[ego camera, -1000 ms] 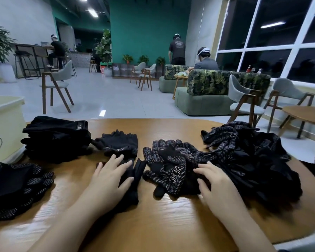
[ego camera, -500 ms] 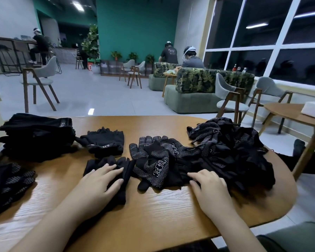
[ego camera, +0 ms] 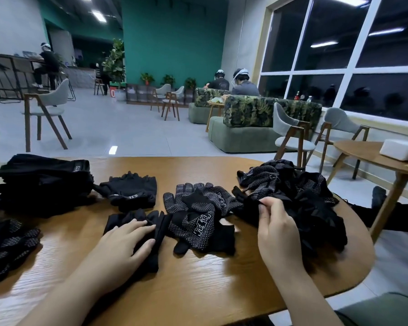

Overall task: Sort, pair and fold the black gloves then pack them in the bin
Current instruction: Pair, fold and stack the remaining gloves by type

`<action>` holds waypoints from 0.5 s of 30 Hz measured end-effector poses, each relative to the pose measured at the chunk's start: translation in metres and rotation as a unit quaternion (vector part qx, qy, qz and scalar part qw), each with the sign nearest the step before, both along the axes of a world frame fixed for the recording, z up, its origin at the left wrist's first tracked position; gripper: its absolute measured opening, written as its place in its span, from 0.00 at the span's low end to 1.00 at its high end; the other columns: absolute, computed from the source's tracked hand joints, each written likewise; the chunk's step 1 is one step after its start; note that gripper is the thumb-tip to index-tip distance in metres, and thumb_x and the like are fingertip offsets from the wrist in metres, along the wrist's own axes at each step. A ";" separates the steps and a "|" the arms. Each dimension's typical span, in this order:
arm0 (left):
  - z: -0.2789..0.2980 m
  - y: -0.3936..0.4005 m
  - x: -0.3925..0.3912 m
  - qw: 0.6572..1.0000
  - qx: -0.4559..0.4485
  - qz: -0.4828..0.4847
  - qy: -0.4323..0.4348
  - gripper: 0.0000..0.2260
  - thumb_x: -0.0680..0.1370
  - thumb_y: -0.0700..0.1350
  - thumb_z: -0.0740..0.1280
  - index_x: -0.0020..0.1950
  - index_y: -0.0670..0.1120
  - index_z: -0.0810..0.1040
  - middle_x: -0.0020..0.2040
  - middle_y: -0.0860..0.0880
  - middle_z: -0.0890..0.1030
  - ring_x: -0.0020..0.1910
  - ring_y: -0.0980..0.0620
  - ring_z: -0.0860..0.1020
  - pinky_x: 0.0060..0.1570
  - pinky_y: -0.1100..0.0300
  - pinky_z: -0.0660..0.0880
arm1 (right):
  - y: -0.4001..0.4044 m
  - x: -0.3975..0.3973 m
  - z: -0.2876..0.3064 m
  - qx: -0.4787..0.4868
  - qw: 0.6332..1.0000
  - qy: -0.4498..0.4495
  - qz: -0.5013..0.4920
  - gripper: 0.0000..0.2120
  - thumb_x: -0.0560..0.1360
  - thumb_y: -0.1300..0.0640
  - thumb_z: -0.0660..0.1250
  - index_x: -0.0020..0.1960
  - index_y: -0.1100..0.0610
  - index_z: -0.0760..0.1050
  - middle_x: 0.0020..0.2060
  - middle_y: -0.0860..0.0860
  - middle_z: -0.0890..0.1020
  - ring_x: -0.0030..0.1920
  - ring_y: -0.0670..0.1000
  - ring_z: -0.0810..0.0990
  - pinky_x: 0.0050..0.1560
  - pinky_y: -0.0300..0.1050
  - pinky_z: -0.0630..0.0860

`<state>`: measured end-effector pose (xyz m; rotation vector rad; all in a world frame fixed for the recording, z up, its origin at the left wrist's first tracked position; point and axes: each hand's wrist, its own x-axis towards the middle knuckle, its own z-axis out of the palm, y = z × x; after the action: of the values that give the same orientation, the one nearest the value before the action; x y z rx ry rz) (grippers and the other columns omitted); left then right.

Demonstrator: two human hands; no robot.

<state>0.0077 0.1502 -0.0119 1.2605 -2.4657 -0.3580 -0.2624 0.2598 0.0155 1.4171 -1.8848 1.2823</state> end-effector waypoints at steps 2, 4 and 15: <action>0.002 0.001 0.000 1.000 0.002 -0.002 0.001 0.28 0.74 0.66 0.46 0.71 0.60 0.65 0.72 0.61 0.63 0.74 0.60 0.55 0.74 0.57 0.52 | -0.004 0.001 0.012 -0.003 1.000 -0.020 0.005 0.05 0.77 0.62 0.63 0.52 0.62 0.75 0.40 0.56 0.82 0.38 0.61 0.79 0.38 0.57 0.77; 0.003 0.002 0.000 1.000 0.003 -0.001 0.000 0.34 0.68 0.69 0.41 0.71 0.60 0.65 0.71 0.62 0.64 0.74 0.60 0.55 0.73 0.58 0.52 | -0.009 0.003 0.023 -0.013 0.999 -0.032 0.015 0.06 0.78 0.62 0.62 0.52 0.62 0.74 0.42 0.56 0.82 0.41 0.61 0.80 0.39 0.54 0.76; 0.005 0.001 0.001 0.999 -0.035 -0.006 0.034 0.35 0.66 0.68 0.42 0.68 0.61 0.69 0.68 0.65 0.64 0.73 0.59 0.60 0.72 0.55 0.56 | -0.030 0.008 0.070 -0.026 0.995 -0.082 0.057 0.08 0.81 0.60 0.58 0.57 0.62 0.71 0.44 0.53 0.79 0.48 0.60 0.78 0.47 0.57 0.74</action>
<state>0.0084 0.1514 -0.0070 1.1868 -2.4091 -0.3103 -0.2543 0.2295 0.0854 1.4490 -1.8838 1.5334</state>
